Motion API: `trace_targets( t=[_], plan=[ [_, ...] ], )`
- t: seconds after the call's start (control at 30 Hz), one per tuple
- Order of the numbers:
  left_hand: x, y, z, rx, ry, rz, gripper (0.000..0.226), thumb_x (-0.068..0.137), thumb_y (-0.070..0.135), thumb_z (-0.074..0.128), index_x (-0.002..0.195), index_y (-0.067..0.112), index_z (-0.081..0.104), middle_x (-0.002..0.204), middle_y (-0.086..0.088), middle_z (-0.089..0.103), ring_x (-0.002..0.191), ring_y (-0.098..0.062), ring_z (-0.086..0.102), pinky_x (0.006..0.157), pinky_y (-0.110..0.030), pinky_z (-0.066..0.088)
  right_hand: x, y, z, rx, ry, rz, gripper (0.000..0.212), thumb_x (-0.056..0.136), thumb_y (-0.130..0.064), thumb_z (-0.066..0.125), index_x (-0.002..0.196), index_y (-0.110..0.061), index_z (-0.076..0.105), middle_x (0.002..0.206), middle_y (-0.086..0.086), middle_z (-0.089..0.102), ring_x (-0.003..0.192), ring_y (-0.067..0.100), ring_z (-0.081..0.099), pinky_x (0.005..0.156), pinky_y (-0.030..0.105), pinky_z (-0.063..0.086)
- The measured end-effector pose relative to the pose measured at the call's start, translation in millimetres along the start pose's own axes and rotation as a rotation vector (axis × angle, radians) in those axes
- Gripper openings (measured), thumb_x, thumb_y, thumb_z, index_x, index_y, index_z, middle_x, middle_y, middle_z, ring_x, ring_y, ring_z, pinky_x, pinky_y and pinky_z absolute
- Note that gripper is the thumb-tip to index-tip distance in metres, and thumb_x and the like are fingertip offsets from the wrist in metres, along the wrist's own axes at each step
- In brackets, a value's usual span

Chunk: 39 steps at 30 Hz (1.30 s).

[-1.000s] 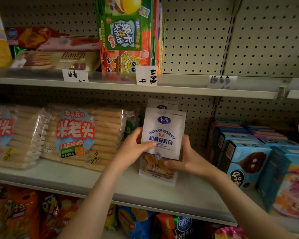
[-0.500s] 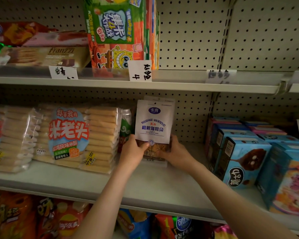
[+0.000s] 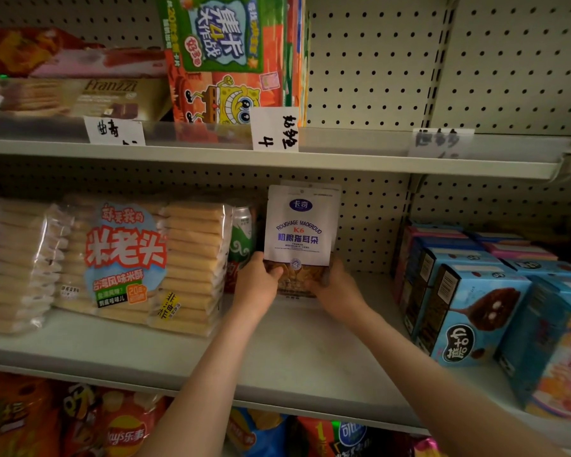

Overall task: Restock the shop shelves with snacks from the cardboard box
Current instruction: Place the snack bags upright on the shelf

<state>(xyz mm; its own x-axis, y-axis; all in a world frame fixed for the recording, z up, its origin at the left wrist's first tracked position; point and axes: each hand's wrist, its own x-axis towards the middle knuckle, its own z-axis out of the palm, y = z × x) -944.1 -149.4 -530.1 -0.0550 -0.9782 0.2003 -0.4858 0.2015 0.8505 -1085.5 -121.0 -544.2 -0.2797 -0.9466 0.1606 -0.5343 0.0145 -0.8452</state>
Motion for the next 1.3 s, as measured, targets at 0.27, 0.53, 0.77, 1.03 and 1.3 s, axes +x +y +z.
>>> trace_targets(
  t=[0.27,0.53,0.77,1.03,1.3],
  plan=[
    [2,0,-7,0.033,-0.061,0.037,0.031,0.093,0.018,0.057,0.124,0.014,0.054,0.126,-0.006,0.059,0.117,-0.023,0.054,0.094,-0.032,0.043,-10,-11,-5,0.212,-0.128,-0.007,0.056,0.085,-0.009,0.066,0.135,-0.016,0.041,0.115,-0.008,0.052,0.105,0.004,0.048,0.068,0.000,0.041],
    [-1,3,-8,0.054,-0.052,0.031,0.030,0.094,0.017,0.056,0.123,0.013,0.054,0.125,-0.008,0.059,0.116,-0.025,0.055,0.093,-0.033,0.044,0,4,3,0.134,-0.120,0.000,0.058,0.086,-0.017,0.066,0.137,-0.017,0.040,0.130,-0.001,0.056,0.120,0.016,0.052,0.094,0.026,0.043],
    [-32,12,-21,0.253,-0.085,0.009,0.049,0.091,0.026,0.059,0.133,0.008,0.043,0.130,-0.010,0.055,0.118,-0.027,0.054,0.094,-0.033,0.044,-37,-21,-12,-0.236,0.184,-0.132,0.061,0.080,-0.016,0.067,0.128,-0.003,0.032,0.123,0.013,0.042,0.114,0.029,0.043,0.094,0.042,0.045],
    [-78,2,-64,0.128,-0.126,0.069,0.033,0.090,0.006,0.054,0.119,0.021,0.060,0.108,-0.001,0.067,0.102,-0.017,0.063,0.094,-0.037,0.050,-92,-67,25,-0.137,0.078,-0.472,0.036,0.084,-0.017,0.064,0.116,-0.014,0.049,0.111,-0.004,0.046,0.106,0.014,0.050,0.084,0.018,0.039],
    [-123,-15,-132,0.139,0.219,-0.041,0.018,0.091,0.017,0.056,0.104,0.023,0.067,0.092,0.005,0.072,0.090,-0.009,0.067,0.084,-0.029,0.052,-111,-101,74,-0.040,-0.162,-0.661,0.018,0.081,-0.012,0.060,0.098,-0.011,0.056,0.097,-0.006,0.048,0.089,0.010,0.050,0.080,0.018,0.041]
  ],
)
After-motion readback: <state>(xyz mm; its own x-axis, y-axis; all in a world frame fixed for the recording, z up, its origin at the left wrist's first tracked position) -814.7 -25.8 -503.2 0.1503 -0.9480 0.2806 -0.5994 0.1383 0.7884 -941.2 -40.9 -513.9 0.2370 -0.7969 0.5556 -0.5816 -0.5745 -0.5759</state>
